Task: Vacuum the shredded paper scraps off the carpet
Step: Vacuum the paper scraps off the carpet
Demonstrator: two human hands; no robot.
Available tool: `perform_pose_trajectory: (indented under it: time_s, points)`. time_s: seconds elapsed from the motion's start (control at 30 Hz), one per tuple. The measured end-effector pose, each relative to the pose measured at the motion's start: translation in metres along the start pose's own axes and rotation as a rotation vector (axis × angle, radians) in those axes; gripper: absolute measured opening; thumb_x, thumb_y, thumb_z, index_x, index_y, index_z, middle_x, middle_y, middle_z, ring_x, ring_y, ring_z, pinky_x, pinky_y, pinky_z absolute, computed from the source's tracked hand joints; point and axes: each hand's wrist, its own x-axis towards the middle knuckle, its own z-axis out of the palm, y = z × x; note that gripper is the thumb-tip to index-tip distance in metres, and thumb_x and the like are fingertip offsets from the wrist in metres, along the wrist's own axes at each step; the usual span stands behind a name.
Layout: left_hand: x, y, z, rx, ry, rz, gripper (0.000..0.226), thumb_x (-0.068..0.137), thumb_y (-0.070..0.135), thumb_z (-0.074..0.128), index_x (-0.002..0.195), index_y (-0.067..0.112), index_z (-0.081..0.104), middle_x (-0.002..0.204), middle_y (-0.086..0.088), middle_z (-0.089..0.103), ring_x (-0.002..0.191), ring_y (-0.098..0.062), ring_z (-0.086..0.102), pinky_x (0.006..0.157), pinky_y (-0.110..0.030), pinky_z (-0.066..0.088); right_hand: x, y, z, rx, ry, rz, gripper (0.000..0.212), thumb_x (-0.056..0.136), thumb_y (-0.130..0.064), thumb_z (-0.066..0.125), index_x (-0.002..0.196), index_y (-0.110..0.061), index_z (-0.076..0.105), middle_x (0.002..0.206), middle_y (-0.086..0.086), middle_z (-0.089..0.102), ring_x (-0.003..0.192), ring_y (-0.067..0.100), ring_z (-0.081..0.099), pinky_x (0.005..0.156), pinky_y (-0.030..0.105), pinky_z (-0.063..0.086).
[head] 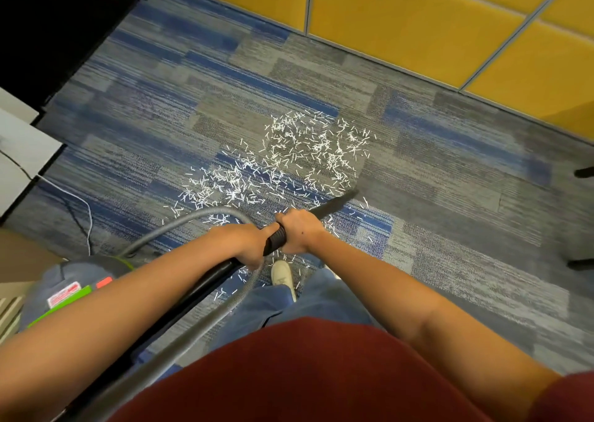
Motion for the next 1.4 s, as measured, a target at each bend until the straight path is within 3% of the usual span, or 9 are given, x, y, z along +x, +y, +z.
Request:
perform_pose_trajectory:
  time_s: [0.43,0.57,0.77,0.97,1.07,1.17,1.3,1.4]
  points:
    - [-0.010,0.010,-0.007,0.116,-0.029,0.067,0.082,0.088,0.014,0.058,0.150,0.024,0.006,0.091,-0.007,0.052,0.074,-0.023,0.054,0.069,-0.031,0.049,-0.010,0.005,0.014,-0.007,-0.016,0.048,0.024,0.078,-0.026,0.063,0.098,-0.014,0.056,0.078,-0.002,0.049,0.077,0.021,0.055,0.079,0.032,0.051]
    - [-0.011,0.004,-0.004,0.085,-0.029,0.070,0.083,0.089,0.014,0.058,0.150,0.025,0.003,0.106,-0.014,0.062,0.074,-0.024,0.055,0.066,-0.031,0.050,-0.006,0.002,0.016,0.024,-0.004,0.054,0.023,0.079,-0.024,0.062,0.099,-0.015,0.057,0.069,-0.006,0.042,0.077,0.021,0.054,0.080,0.033,0.050]
    - [-0.002,-0.003,0.001,-0.049,0.040,-0.019,0.082,0.089,0.015,0.056,0.150,0.026,0.002,0.083,-0.006,0.052,0.074,-0.023,0.056,0.071,-0.032,0.051,0.010,-0.003,0.007,0.079,-0.011,0.078,0.026,0.083,-0.021,0.058,0.108,-0.013,0.055,0.100,0.010,0.057,0.093,0.028,0.059,0.080,0.037,0.050]
    - [0.010,-0.007,-0.003,-0.277,0.124,-0.076,0.072,0.088,0.010,0.055,0.146,0.023,0.015,0.071,-0.003,0.049,0.066,-0.020,0.055,0.062,-0.029,0.048,0.036,0.008,0.007,0.090,-0.014,0.115,0.035,0.082,-0.021,0.064,0.114,-0.020,0.051,0.113,0.005,0.054,0.106,0.029,0.056,0.086,0.043,0.051]
    - [0.022,0.002,-0.004,-0.332,0.161,-0.072,0.077,0.090,0.010,0.052,0.149,0.022,0.005,0.096,-0.010,0.060,0.087,-0.026,0.062,0.076,-0.035,0.051,0.040,0.021,0.013,0.121,0.029,0.211,0.057,0.081,-0.016,0.068,0.130,-0.020,0.040,0.129,0.010,0.043,0.110,0.035,0.054,0.084,0.045,0.051]
    - [0.037,0.010,-0.007,-0.359,0.185,-0.099,0.085,0.092,0.014,0.053,0.151,0.025,-0.008,0.121,-0.016,0.057,0.106,-0.030,0.059,0.087,-0.037,0.050,0.038,0.037,0.014,0.098,0.051,0.255,0.069,0.084,-0.010,0.064,0.141,-0.022,0.028,0.139,0.013,0.032,0.110,0.035,0.054,0.070,0.036,0.047]
    - [0.050,0.012,-0.020,-0.380,0.208,-0.102,0.084,0.094,0.013,0.049,0.150,0.021,-0.012,0.127,-0.016,0.053,0.111,-0.030,0.057,0.091,-0.037,0.049,0.035,0.053,0.008,0.022,0.032,0.143,0.080,0.086,-0.018,0.064,0.149,-0.026,0.016,0.154,0.012,0.020,0.120,0.034,0.049,0.084,0.039,0.050]
    - [0.060,0.019,-0.035,-0.428,0.209,-0.129,0.082,0.094,0.015,0.049,0.150,0.013,-0.010,0.132,-0.018,0.049,0.116,-0.032,0.053,0.094,-0.039,0.046,0.041,0.060,0.003,0.058,0.031,0.084,0.082,0.083,-0.021,0.068,0.148,-0.027,0.019,0.154,0.011,0.021,0.120,0.036,0.049,0.091,0.043,0.049]
